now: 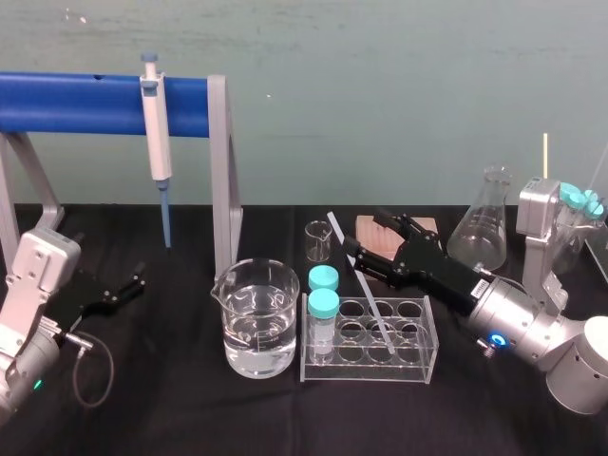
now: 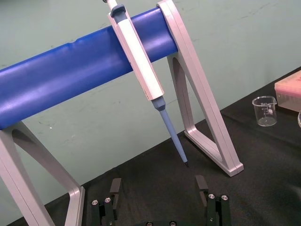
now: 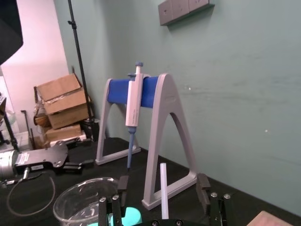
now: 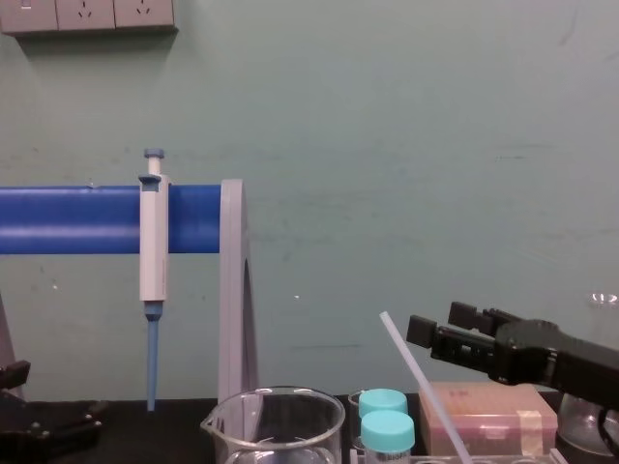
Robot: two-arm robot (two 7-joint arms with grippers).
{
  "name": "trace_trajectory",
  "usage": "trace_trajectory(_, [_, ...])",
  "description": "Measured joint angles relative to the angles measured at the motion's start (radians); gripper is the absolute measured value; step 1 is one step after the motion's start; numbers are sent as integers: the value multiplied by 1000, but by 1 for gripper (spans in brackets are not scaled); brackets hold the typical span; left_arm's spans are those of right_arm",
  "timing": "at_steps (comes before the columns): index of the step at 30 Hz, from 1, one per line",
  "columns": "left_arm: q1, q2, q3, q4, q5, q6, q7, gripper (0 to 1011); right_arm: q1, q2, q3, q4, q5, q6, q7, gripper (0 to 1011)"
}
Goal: Pick up the stirring rod with one hand, then place it down.
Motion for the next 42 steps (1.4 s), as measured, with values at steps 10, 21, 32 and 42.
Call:
trace_trajectory(10, [0,0,0,0,0,0,0,1000,-88,12,89,-153,-146,-27,-328,1003])
trace_trajectory(21, [0,0,0,0,0,0,0,1000,-199,-7,162,-187,-286,78,-633,1003])
trace_trajectory(32, [0,0,0,0,0,0,0,1000,-205,-12,166,-181,-293,94,-645,1003])
trace_trajectory(42, [0,0,0,0,0,0,0,1000,-204,-11,165,-184,-292,90,-645,1003])
